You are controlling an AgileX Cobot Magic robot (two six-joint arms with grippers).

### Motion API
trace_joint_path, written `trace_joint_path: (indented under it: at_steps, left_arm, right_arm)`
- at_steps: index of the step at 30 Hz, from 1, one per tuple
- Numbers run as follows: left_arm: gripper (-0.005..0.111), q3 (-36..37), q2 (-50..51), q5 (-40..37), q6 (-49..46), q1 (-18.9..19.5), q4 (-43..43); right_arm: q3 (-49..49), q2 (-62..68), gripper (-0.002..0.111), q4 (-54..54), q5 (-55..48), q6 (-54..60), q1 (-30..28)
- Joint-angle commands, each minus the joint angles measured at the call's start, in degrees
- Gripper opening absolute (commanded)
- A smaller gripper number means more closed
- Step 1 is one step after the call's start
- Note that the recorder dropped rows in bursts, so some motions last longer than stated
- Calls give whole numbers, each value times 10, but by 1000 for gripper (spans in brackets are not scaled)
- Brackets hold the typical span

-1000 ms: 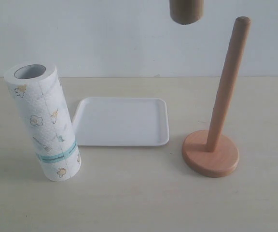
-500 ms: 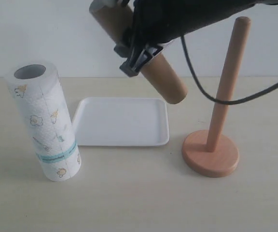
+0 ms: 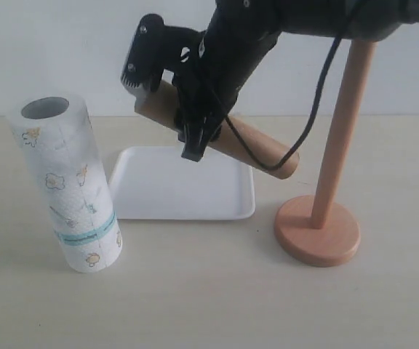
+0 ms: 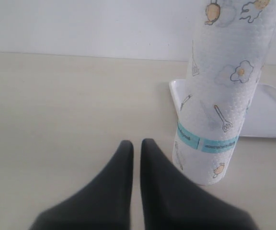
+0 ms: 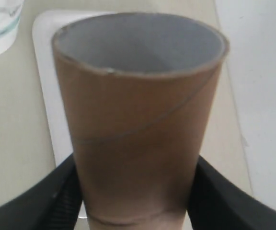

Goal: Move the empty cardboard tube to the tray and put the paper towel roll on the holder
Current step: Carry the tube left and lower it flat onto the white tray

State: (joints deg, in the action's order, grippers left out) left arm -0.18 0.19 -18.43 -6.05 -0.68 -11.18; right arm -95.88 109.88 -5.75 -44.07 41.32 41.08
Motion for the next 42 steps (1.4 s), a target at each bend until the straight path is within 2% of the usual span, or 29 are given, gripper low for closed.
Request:
trace_joint_path:
  at_steps: [1, 5, 10, 23, 30, 37, 42]
  left_arm:
    - [5, 2, -2, 5, 4, 1, -2]
    - [5, 2, -2, 5, 4, 1, -2]
    - [5, 2, -2, 5, 4, 1, -2]
    - [5, 2, -2, 5, 4, 1, -2]
    - [5, 2, -2, 5, 4, 1, -2]
    - [5, 2, -2, 5, 4, 1, -2]
    - [5, 2, -2, 5, 4, 1, -2]
  right_arm:
    - [-34, 46, 0, -11, -34, 34, 5]
    - [-44, 81, 0, -80, -50, 57, 27]
    - [-55, 121, 0, -199, -42, 23, 58]
    - [-60, 136, 0, -201, 53, 21, 55]
    - [-60, 142, 0, -179, 47, 16, 19]
    - [-70, 140, 0, -5, 103, 8, -6]
    - [-76, 141, 0, 11, 138, 12, -6]
